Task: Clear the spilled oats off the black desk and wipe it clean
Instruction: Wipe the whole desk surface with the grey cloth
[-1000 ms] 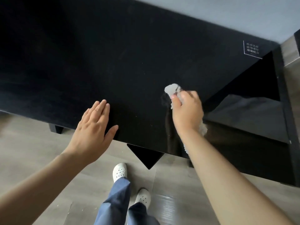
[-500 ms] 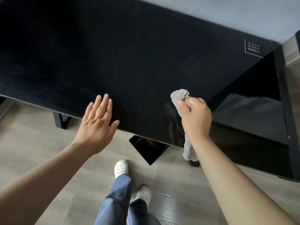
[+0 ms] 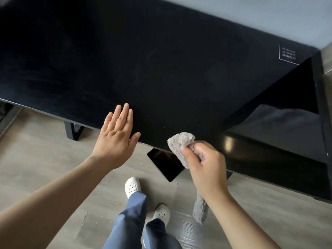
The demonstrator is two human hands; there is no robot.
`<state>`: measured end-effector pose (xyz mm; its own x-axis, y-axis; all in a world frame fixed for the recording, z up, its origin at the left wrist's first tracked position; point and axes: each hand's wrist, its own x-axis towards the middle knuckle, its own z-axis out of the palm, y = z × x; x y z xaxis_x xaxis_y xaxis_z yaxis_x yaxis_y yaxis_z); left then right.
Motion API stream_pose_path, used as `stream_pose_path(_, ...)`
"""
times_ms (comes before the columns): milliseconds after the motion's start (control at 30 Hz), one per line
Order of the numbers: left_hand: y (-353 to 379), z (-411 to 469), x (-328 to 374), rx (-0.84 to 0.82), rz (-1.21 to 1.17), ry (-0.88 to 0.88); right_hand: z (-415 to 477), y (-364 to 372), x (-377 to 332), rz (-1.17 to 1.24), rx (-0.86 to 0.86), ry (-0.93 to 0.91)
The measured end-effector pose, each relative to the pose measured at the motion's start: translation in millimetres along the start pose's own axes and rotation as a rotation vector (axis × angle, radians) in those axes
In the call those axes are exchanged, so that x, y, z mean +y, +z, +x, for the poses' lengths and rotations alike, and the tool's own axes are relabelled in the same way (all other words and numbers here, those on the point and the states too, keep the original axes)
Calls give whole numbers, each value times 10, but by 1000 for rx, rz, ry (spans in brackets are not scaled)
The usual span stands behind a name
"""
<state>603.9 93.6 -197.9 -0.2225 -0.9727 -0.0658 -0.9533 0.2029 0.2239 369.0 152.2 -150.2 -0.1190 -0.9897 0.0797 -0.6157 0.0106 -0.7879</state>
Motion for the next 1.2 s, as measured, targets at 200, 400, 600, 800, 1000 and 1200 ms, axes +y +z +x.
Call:
stream_pose_path(200,6,-230,75,-52,-83,1,473,-66,-48,52,128,62)
stream_pose_path(400,-459,167,-98,-42,-275,-7,1297,-74,-158,10,195,33)
stream_pose_path(600,-646,594,-489,24,-266,39,1836,41,-255,-61,236,61)
stream_pose_path(800,-660,1030,-674,22,-258,123,2184,116,-153,-134,238,91)
stream_pose_path(1000,-752,1599,-722,43,-187,128,2746,140,-166,-137,286,109)
stream_pose_path(1200,-757,2037,-740,56,-115,112,3414,135,-84,-208,302,110)
